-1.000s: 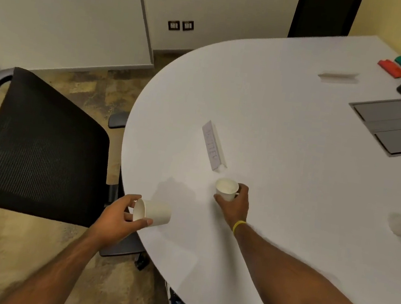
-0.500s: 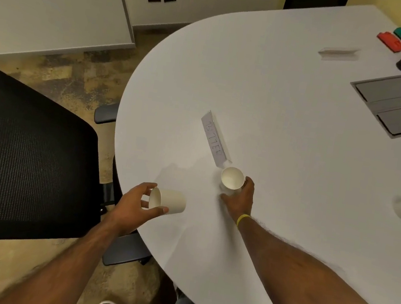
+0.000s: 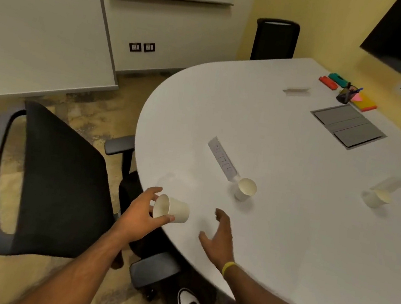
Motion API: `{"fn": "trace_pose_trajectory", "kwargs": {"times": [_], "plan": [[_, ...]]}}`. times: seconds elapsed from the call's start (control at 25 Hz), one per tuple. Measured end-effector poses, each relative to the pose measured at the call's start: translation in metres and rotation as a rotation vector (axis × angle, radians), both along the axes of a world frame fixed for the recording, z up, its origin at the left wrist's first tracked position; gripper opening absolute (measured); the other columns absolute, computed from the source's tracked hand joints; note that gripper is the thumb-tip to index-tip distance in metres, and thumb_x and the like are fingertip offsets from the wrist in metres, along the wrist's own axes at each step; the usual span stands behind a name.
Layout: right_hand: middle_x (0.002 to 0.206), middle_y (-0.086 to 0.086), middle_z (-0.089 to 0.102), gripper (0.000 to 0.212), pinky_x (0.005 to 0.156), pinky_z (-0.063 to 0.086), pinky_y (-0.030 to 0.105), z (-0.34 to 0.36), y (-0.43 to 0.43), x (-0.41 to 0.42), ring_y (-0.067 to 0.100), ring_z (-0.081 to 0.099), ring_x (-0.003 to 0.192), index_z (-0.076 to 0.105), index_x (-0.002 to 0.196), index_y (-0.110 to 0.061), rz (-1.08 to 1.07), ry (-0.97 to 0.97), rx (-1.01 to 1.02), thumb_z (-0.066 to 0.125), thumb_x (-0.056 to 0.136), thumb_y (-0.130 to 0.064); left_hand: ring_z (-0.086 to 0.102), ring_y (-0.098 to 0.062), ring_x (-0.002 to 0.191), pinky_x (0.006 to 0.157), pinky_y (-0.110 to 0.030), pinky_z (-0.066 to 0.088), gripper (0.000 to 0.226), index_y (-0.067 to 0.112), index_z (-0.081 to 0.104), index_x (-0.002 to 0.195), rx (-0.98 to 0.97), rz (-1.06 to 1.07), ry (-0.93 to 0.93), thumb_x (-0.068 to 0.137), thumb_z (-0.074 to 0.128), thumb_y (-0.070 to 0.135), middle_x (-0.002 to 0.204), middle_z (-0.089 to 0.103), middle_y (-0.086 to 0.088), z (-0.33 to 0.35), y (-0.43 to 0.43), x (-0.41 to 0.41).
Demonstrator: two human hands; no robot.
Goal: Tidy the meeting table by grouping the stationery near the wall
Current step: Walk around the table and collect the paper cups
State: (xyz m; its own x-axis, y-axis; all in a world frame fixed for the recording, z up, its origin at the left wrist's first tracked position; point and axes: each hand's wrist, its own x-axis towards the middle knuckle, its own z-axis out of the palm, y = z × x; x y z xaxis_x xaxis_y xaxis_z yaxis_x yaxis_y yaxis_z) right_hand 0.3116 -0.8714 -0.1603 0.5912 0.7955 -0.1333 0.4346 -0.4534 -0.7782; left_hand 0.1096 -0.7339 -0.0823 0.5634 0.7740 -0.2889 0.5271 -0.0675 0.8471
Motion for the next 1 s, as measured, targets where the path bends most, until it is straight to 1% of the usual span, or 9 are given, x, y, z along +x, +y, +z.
{"fn": "trace_pose_trajectory", "kwargs": {"times": [0.08, 0.2, 0.36, 0.44, 0.52, 0.64, 0.76, 0.84, 1.0], "plan": [[0.143, -0.002, 0.039, 0.083, 0.113, 0.032, 0.029, 0.027, 0.015, -0.059, 0.01, 0.039, 0.131, 0.033, 0.143, -0.018, 0.158, -0.117, 0.093, 0.075, 0.074, -0.034, 0.062, -0.009, 0.101, 0.087, -0.034, 0.055, 0.091, 0.031, 0.033, 0.142, 0.048, -0.027, -0.024, 0.068, 0.083, 0.045, 0.121, 0.053, 0.012, 0.011, 0.001, -0.037], [0.144, 0.001, 0.041, 0.087, 0.11, 0.029, 0.027, 0.061, 0.046, -0.128, 0.013, 0.038, 0.129, 0.035, 0.144, -0.017, 0.347, -0.304, 0.147, 0.073, 0.072, -0.049, 0.06, -0.008, 0.104, 0.09, -0.038, 0.055, 0.095, 0.035, 0.033, 0.14, 0.138, -0.077, -0.017, 0.06, 0.08, 0.057, 0.119, 0.054, 0.015, 0.024, 0.007, -0.087], [0.129, -0.001, 0.055, 0.076, 0.097, 0.044, 0.026, 0.089, 0.081, -0.191, 0.015, 0.053, 0.115, 0.045, 0.135, -0.022, 0.386, -0.284, 0.173, 0.071, 0.07, -0.049, 0.054, -0.013, 0.118, 0.099, -0.039, 0.05, 0.097, 0.034, 0.029, 0.142, 0.171, -0.113, 0.0, 0.062, 0.076, 0.061, 0.134, 0.048, 0.01, 0.05, 0.019, -0.137], [0.127, -0.003, 0.056, 0.074, 0.095, 0.048, 0.028, 0.086, 0.092, -0.211, 0.013, 0.054, 0.113, 0.044, 0.134, -0.024, 0.369, -0.241, 0.167, 0.069, 0.07, -0.054, 0.046, -0.015, 0.128, 0.104, -0.039, 0.044, 0.095, 0.032, 0.027, 0.145, 0.223, -0.135, 0.039, 0.068, 0.075, 0.061, 0.146, 0.039, 0.007, 0.061, 0.032, -0.159], [0.126, -0.006, 0.054, 0.075, 0.095, 0.049, 0.029, 0.079, 0.107, -0.226, 0.011, 0.054, 0.112, 0.042, 0.133, -0.027, 0.322, -0.192, 0.166, 0.07, 0.069, -0.056, 0.041, -0.016, 0.134, 0.106, -0.039, 0.042, 0.091, 0.029, 0.028, 0.146, 0.37, -0.155, 0.102, 0.073, 0.071, 0.062, 0.151, 0.034, 0.006, 0.071, 0.051, -0.183], [0.12, -0.009, 0.053, 0.071, 0.093, 0.048, 0.025, 0.073, 0.135, -0.242, 0.009, 0.054, 0.109, 0.044, 0.126, -0.03, 0.216, -0.111, 0.174, 0.079, 0.067, -0.046, 0.034, -0.021, 0.138, 0.109, -0.043, 0.037, 0.093, 0.027, 0.027, 0.147, 0.652, -0.259, 0.271, 0.073, 0.061, 0.073, 0.152, 0.033, 0.001, 0.084, 0.086, -0.216], [0.117, -0.007, 0.052, 0.07, 0.092, 0.045, 0.026, 0.066, 0.178, -0.257, 0.012, 0.055, 0.107, 0.045, 0.124, -0.027, 0.148, -0.083, 0.19, 0.083, 0.066, -0.036, 0.023, -0.025, 0.145, 0.115, -0.047, 0.027, 0.101, 0.027, 0.023, 0.149, 0.847, -0.305, 0.436, 0.07, 0.041, 0.088, 0.156, 0.027, -0.004, 0.088, 0.136, -0.25], [0.115, -0.004, 0.054, 0.069, 0.091, 0.045, 0.027, 0.059, 0.213, -0.266, 0.015, 0.056, 0.106, 0.044, 0.122, -0.026, 0.091, -0.055, 0.192, 0.084, 0.066, -0.031, 0.016, -0.027, 0.148, 0.118, -0.05, 0.02, 0.104, 0.027, 0.021, 0.15, 0.911, -0.29, 0.485, 0.069, 0.03, 0.092, 0.159, 0.022, -0.006, 0.09, 0.176, -0.273], [0.11, 0.001, 0.058, 0.066, 0.087, 0.047, 0.032, 0.051, 0.295, -0.283, 0.019, 0.058, 0.101, 0.043, 0.117, -0.027, -0.017, -0.022, 0.197, 0.086, 0.067, -0.026, -0.002, -0.027, 0.15, 0.12, -0.054, 0.006, 0.107, 0.028, 0.013, 0.153, 0.902, -0.259, 0.526, 0.07, 0.021, 0.093, 0.164, 0.004, -0.006, 0.091, 0.262, -0.32]]}}
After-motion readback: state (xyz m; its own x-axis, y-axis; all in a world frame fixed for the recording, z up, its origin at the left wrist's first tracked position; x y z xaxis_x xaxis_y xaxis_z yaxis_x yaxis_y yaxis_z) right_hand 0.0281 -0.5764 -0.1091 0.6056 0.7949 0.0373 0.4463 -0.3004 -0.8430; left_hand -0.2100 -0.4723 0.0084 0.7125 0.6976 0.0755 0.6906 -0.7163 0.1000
